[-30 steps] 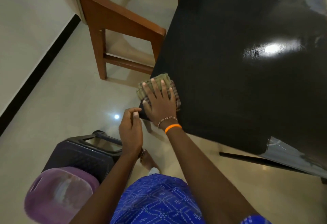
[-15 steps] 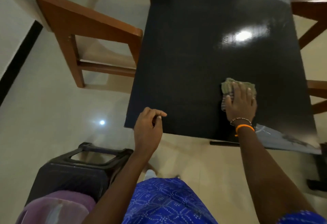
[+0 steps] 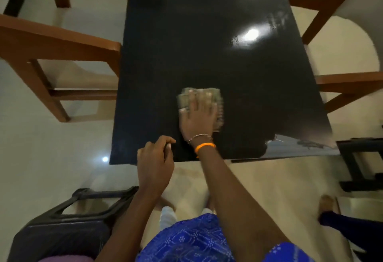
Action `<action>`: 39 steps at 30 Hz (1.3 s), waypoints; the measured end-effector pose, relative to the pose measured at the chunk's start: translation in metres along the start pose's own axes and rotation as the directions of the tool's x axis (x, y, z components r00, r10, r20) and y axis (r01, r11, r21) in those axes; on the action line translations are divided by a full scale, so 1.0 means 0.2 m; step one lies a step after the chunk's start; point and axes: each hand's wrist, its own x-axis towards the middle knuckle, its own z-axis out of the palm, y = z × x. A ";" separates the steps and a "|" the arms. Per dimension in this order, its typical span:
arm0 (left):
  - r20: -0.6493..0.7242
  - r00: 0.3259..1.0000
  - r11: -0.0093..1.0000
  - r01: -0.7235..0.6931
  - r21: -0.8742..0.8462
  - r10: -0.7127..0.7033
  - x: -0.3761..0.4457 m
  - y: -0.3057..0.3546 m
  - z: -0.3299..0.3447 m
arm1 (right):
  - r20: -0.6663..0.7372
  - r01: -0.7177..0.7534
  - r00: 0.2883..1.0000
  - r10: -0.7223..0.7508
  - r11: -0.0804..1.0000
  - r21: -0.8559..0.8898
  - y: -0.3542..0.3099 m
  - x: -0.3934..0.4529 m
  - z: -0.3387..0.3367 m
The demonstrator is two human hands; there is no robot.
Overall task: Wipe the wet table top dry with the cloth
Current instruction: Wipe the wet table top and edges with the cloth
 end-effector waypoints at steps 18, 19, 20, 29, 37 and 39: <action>0.168 0.979 0.957 -0.154 0.244 0.115 -0.16 0.55 0.51 | -0.019 -0.215 0.977 0.214 0.975 -0.059 1.64 0.10 -0.33; 0.176 0.978 0.957 -0.154 0.244 0.113 -0.16 0.57 0.53 | -0.031 -0.262 0.965 0.261 0.963 -0.056 1.74 0.10 -0.35; 0.180 0.977 0.957 -0.155 0.246 0.112 -0.17 0.58 0.55 | -0.044 -0.296 0.955 0.294 0.954 -0.050 1.81 0.09 -0.36; 0.056 0.998 0.965 -0.042 0.259 0.029 -0.17 0.57 0.56 | -0.074 -0.220 0.972 0.222 0.975 0.026 1.28 -0.16 -0.23; -0.064 0.997 0.975 0.053 0.217 -0.040 -0.17 0.63 0.64 | -0.036 0.437 0.899 -0.436 0.897 0.064 0.92 -0.41 -0.10; -0.036 0.999 0.977 0.010 0.212 -0.002 -0.18 0.69 0.70 | -0.064 0.504 0.863 -0.502 0.863 0.025 1.03 -0.40 -0.11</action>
